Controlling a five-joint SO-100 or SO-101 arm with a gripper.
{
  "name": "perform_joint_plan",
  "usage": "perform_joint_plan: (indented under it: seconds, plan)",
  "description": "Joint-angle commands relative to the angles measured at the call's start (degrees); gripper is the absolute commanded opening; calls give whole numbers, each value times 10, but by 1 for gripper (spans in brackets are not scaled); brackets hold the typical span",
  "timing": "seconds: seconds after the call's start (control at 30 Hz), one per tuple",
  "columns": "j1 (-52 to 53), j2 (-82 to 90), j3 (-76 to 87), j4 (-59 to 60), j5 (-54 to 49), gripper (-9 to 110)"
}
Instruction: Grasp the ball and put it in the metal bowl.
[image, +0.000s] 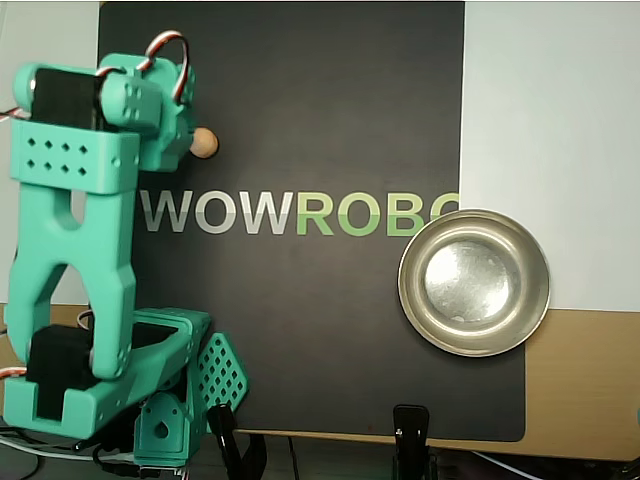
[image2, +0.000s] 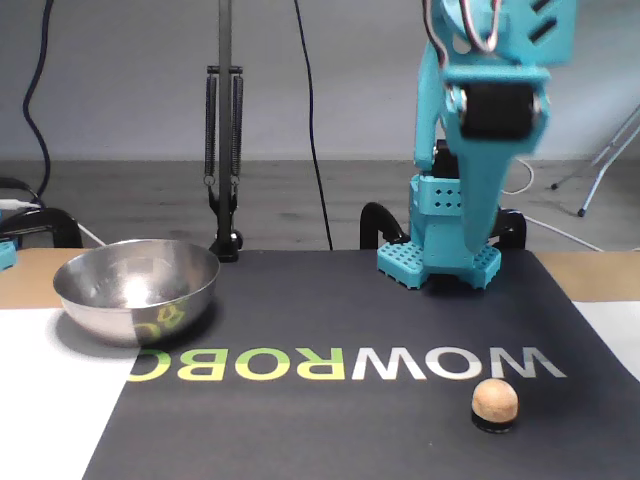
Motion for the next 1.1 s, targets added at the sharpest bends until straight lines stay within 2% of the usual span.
perform_joint_plan:
  seconds: [0.0, 0.37, 0.83, 1.07]
  plan:
    - [0, -10, -32, 0, -24, 0]
    - [-18, -17, -25, 2, -222, 0]
    - [-34, -18, 9, 4, -558, 0]
    - [-33, -18, 28, 4, -664, 0]
